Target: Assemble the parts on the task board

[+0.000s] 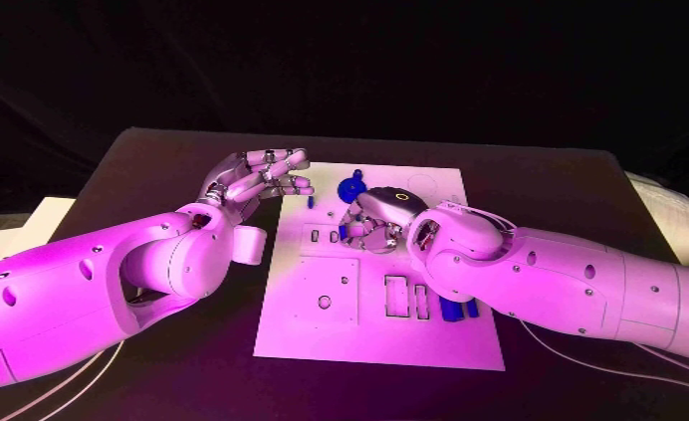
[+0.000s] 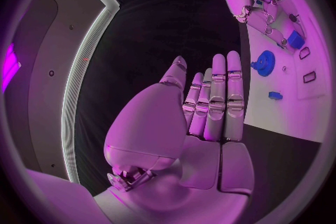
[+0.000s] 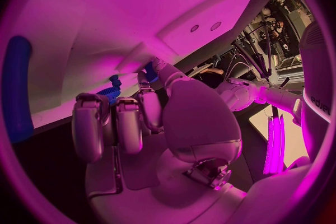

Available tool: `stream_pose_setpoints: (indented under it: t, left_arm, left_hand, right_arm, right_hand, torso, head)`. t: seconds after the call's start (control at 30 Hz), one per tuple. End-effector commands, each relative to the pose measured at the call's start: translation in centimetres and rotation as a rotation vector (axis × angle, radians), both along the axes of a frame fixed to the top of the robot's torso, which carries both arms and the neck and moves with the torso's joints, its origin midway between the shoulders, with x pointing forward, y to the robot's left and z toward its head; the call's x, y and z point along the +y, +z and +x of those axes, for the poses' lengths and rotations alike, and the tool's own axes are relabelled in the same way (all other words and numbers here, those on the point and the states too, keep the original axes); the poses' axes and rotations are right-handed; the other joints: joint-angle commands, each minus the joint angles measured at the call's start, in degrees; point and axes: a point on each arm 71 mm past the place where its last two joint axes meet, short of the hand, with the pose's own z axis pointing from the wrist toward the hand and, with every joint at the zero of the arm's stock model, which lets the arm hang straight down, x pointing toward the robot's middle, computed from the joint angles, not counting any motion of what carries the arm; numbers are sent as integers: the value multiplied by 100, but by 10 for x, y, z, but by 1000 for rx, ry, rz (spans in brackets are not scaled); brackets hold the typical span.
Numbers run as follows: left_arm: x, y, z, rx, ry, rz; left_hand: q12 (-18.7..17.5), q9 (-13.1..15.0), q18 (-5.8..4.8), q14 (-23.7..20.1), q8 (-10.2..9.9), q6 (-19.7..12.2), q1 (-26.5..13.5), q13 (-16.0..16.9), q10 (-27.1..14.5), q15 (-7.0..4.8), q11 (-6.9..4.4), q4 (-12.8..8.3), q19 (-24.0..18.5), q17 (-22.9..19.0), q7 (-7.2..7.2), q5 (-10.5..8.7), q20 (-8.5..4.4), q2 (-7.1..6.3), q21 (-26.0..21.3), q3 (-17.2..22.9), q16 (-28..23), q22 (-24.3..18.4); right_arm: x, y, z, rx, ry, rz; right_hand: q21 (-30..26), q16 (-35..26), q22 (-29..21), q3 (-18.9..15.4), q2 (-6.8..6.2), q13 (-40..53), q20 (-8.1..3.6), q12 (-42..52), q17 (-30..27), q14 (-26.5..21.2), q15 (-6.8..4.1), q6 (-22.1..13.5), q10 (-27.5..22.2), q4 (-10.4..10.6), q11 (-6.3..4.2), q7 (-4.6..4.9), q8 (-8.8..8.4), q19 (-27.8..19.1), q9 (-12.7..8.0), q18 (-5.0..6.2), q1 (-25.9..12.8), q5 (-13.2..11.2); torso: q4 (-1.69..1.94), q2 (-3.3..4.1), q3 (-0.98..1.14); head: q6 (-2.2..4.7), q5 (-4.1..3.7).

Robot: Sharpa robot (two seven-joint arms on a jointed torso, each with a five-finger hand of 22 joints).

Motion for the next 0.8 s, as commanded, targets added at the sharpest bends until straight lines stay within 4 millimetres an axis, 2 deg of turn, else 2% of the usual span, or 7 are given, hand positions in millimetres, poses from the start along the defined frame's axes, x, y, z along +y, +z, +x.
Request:
stream_pose_setpoints:
  t: [0.03, 0.27, 0.5, 0.8]
  left_arm:
    - [-2, 1, 0, -5, -19, -12]
    - [-2, 1, -1, -4, -19, -11]
    - [-2, 1, -1, -4, -19, -12]
    - [-2, 1, 0, -2, -18, -10]
  left_hand:
    - [-37, 0, 57, -36, -37, -18, 36, -4, -9, 10, -7, -33, -35, 8, -36, 0, 4, 16, 28, -6, -35, 6]
    - [-39, -1, 57, -37, -39, -21, 35, -4, -12, 10, -6, -34, -36, 10, -35, 0, 4, 15, 28, -6, -37, 7]
    - [-39, -1, 57, -37, -39, -21, 35, -4, -12, 10, -6, -34, -36, 10, -35, 0, 4, 15, 28, -6, -37, 7]
    - [-43, -1, 57, -37, -41, -24, 35, -6, -16, 11, -6, -37, -37, 13, -34, -1, 4, 17, 30, -7, -39, 7]
  right_arm:
    - [-3, -8, -1, 29, -16, -47]
    - [-3, -8, -1, 27, -17, -45]
    - [-3, -6, -1, 13, -18, -26]
    - [-4, 6, -5, -84, -31, 97]
  right_hand:
    - [-4, -36, 194, -18, -51, 386, 36, -44, 1048, 511, 52, -62, -45, 22, 14, -3, -26, 3, -4, -33, -36, -20]
    - [-10, -48, 188, -154, -182, 354, 69, -95, 1027, 507, 75, -117, -69, 105, 31, 3, -6, 0, -2, -31, -206, -29]
    - [-8, -58, 197, -276, -251, 313, 75, -159, 1011, 503, 77, -157, -100, 167, 33, 2, -10, 5, 0, -32, -302, -52]
    - [-17, -96, 188, -525, -324, 10, 109, -618, 946, 487, 122, -496, -345, 268, 91, 70, -23, 1, -31, -31, -304, -68]
  torso:
    - [0, 1, -2]
    - [3, 0, -2]
    - [1, -1, -1]
    - [2, -1, 4]
  head:
    - [-5, -3]
    - [-10, -14]
    - [-11, -10]
    - [-8, -31]
